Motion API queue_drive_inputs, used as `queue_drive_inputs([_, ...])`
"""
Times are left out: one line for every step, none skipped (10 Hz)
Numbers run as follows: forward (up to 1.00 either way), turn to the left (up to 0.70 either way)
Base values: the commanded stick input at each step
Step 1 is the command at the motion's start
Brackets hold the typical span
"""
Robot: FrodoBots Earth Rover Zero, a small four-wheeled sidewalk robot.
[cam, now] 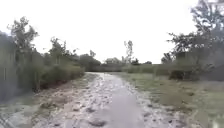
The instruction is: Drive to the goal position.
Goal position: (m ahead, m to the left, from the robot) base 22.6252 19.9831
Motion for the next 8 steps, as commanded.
queue_drive_inputs([1.0, 0.0])
queue_drive_inputs([1.0, 0.0])
queue_drive_inputs([1.0, 0.0])
queue_drive_inputs([1.0, 0.0])
queue_drive_inputs([1.0, 0.0])
queue_drive_inputs([1.0, 0.0])
queue_drive_inputs([1.0, 0.0])
queue_drive_inputs([1.0, 0.07])
